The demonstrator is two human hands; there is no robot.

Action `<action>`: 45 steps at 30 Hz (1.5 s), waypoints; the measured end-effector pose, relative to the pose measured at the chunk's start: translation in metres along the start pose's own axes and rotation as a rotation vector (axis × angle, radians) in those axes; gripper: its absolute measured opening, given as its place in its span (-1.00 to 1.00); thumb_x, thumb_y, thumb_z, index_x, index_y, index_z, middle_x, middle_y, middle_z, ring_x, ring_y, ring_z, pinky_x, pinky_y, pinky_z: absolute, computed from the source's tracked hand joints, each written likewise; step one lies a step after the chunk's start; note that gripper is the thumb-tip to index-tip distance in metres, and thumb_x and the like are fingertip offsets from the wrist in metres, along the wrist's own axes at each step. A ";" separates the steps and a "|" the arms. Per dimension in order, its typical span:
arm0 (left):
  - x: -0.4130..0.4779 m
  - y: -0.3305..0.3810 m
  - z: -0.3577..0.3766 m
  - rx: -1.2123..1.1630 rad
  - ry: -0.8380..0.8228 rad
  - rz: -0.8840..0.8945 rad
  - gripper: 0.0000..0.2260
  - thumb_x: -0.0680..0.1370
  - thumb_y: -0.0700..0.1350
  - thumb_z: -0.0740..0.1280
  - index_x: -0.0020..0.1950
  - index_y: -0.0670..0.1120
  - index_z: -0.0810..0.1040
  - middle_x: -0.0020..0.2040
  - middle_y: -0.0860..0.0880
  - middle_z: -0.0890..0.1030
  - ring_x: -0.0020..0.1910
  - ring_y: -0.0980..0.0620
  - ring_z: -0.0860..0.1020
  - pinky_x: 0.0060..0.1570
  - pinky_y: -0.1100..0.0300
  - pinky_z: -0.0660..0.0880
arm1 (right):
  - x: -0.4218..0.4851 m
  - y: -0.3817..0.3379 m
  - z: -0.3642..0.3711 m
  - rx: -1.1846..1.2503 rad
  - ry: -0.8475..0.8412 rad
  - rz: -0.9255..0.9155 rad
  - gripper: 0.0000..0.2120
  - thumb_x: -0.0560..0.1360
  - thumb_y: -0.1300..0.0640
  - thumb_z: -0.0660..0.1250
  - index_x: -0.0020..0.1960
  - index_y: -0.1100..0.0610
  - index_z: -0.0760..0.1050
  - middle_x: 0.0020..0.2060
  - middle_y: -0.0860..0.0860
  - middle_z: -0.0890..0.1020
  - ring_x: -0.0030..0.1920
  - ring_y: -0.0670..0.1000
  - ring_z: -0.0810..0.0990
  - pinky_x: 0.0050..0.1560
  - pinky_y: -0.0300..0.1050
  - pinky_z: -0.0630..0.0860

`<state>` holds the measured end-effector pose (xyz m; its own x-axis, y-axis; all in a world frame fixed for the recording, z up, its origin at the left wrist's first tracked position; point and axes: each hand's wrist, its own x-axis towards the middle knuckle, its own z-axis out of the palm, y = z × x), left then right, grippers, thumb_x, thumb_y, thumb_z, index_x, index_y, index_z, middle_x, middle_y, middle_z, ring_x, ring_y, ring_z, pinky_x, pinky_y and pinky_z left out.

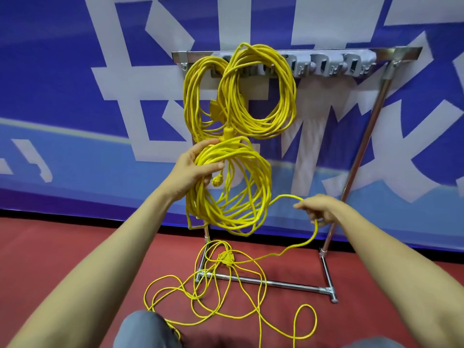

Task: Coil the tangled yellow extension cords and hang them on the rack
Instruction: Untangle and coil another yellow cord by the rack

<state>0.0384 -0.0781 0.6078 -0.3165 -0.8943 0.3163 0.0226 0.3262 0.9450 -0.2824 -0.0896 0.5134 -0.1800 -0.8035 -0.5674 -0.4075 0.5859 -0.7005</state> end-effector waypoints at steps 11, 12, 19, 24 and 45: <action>-0.002 -0.051 0.022 0.014 0.308 0.126 -0.54 0.47 -0.23 0.48 0.31 -0.01 0.43 0.13 -0.21 0.55 -0.21 0.08 0.59 -0.33 0.22 0.55 | -0.065 -0.070 0.046 1.027 -0.536 -0.230 -0.79 0.40 0.23 0.33 0.02 0.07 0.46 0.00 0.17 0.57 0.08 0.23 0.60 0.03 0.26 0.54; -0.001 -0.050 0.023 0.010 0.333 0.144 -0.55 0.46 -0.19 0.48 0.29 0.02 0.44 0.12 -0.24 0.55 -0.26 0.07 0.57 -0.38 0.20 0.52 | -0.069 -0.070 0.050 0.964 -0.566 -0.249 -0.77 0.39 0.14 0.36 0.03 0.00 0.46 0.05 0.17 0.57 0.15 0.26 0.57 0.11 0.32 0.47; -0.008 -0.053 0.025 0.280 0.172 0.193 -0.52 0.45 -0.12 0.49 0.32 -0.02 0.40 0.04 0.16 0.59 -0.23 0.04 0.55 -0.27 0.12 0.54 | -0.107 -0.102 0.045 1.310 -0.660 -0.281 -0.49 0.36 0.31 0.37 0.24 0.43 0.29 0.19 0.44 0.42 0.24 0.37 0.44 0.23 0.19 0.44; -0.017 -0.061 0.035 -0.122 0.291 -0.004 -0.73 0.56 -0.14 0.36 0.22 -0.06 0.40 -0.27 0.00 0.55 -0.48 0.07 0.46 -0.50 0.23 0.46 | -0.126 -0.119 0.068 1.330 -0.470 -0.280 -0.84 0.54 0.43 0.06 0.08 0.42 0.33 0.15 0.36 0.41 0.35 0.35 0.35 0.27 0.15 0.37; -0.016 -0.055 0.036 -0.402 0.278 -0.202 -0.54 0.50 -0.43 0.34 0.32 -0.13 0.30 -0.20 -0.13 0.55 -0.41 0.05 0.56 -0.32 0.19 0.58 | -0.097 -0.060 0.085 0.005 -0.109 -0.535 -0.97 0.55 0.24 0.25 -0.02 0.16 0.42 -0.26 0.08 0.53 -0.31 -0.01 0.53 -0.30 -0.19 0.54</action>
<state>0.0079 -0.0702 0.5475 -0.0898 -0.9925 0.0825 0.3665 0.0441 0.9294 -0.1641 -0.0378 0.5732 0.1447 -0.9743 -0.1727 -0.4121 0.0993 -0.9057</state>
